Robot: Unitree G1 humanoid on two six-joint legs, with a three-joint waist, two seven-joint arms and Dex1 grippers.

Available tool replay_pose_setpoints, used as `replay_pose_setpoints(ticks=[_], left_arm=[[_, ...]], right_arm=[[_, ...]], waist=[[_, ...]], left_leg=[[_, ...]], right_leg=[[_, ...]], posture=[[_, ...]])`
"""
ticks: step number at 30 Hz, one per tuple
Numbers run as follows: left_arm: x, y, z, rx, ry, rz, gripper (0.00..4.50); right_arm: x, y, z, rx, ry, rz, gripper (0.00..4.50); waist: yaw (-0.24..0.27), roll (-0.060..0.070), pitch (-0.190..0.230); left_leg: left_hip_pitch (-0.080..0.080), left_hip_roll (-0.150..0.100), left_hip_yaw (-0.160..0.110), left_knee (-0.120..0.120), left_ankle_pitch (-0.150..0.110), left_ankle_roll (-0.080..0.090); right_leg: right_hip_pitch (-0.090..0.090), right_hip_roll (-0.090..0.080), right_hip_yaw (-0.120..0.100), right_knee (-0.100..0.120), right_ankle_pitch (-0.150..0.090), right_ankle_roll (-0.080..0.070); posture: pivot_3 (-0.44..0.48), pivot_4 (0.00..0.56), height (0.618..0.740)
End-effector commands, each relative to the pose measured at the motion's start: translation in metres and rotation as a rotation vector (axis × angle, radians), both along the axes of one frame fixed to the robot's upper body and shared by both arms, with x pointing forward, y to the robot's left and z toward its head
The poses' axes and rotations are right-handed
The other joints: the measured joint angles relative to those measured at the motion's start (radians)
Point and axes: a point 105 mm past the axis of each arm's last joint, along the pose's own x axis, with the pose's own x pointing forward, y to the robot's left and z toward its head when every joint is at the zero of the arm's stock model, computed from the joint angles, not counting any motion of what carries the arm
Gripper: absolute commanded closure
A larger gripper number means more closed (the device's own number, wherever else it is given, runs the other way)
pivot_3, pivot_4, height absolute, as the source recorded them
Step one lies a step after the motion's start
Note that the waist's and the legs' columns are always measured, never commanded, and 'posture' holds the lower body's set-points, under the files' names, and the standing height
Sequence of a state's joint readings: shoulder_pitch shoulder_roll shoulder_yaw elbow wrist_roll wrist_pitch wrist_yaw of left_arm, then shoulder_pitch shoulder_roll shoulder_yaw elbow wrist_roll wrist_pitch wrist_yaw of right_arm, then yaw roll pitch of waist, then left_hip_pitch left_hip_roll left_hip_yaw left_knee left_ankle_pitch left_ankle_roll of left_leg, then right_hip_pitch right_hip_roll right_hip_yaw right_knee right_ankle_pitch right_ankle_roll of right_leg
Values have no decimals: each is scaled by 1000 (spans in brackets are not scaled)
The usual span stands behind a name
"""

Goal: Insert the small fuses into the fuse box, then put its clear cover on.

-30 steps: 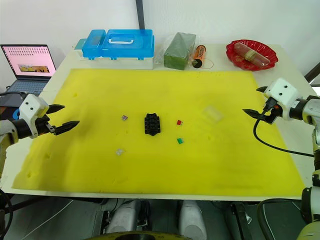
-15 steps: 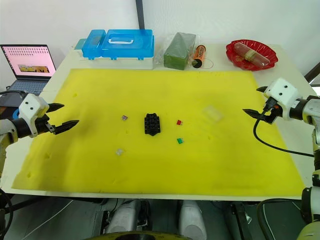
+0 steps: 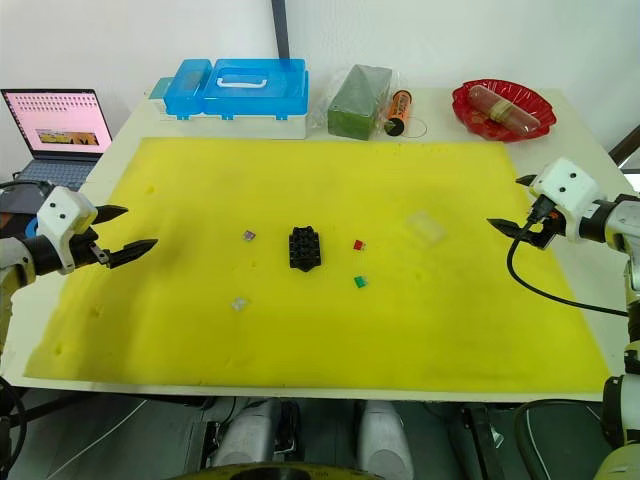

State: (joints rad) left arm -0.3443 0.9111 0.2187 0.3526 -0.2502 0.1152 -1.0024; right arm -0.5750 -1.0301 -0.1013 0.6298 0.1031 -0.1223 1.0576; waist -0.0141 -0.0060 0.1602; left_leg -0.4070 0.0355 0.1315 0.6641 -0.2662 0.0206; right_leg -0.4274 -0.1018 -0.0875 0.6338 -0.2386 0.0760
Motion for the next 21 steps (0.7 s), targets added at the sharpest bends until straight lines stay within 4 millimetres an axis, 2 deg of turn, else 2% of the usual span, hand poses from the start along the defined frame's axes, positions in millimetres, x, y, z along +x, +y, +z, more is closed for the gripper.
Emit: replay_pose_setpoints(ticks=[1, 8, 9, 11, 13, 15, 18, 21], left_arm=[[1, 3, 15, -10, -28, -3, 0], [1, 1, 25, -106, -9, -10, 0], [2, -1, 28, -138, -6, -13, 0], [4, -6, 44, -320, 4, -10, 0], [2, -8, 65, -549, 64, -24, 0], [-3, -14, 73, -695, 145, -57, 0], [-10, -25, 72, -811, 271, -84, 0], [-12, -36, 66, -904, 422, -85, 0]], right_arm=[[1, 2, 17, 49, -66, -4, 20], [-3, 2, 18, 69, -67, -21, 20], [-3, 2, 18, 66, -72, -30, 20], [-2, 6, 21, 90, -79, -33, 20], [-3, 25, 30, 149, -93, 31, 20], [-5, 55, 39, 228, -110, 111, 20], [-21, 115, 41, 320, -54, 294, 20], [-39, 163, 33, 321, -1, 437, 20]], waist=[[0, 0, 0], [0, 0, 0], [1, 0, 0], [1, 0, 0], [-1, -1, 0], [-3, -1, 1], [-6, -1, 0], [-1, -2, 0]], left_leg=[[0, 0, 0, 0, 0, 0], [0, 0, 0, 0, 0, 0], [0, 0, 0, 0, 0, 0], [0, 0, 0, 0, 0, 0], [0, 0, 0, 1, 0, 0], [-1, 1, -2, 1, 0, 0], [0, 1, -3, 1, 0, 0], [0, 1, -5, 1, 0, 0]], right_leg=[[0, 0, 0, 0, 0, 0], [0, 0, 0, 0, 0, 0], [0, 0, 0, 0, 0, 0], [0, 0, 0, 0, 0, 0], [0, 0, 0, 0, 0, 0], [0, 1, 0, 1, 0, 0], [0, 1, 0, 2, 0, 0], [0, 2, 0, 3, 0, 0]], posture=[[0, 150, 740], [0, 150, 740], [0, 150, 740], [0, 150, 740], [0, 150, 740], [0, 150, 740], [0, 150, 740], [0, 150, 740]])
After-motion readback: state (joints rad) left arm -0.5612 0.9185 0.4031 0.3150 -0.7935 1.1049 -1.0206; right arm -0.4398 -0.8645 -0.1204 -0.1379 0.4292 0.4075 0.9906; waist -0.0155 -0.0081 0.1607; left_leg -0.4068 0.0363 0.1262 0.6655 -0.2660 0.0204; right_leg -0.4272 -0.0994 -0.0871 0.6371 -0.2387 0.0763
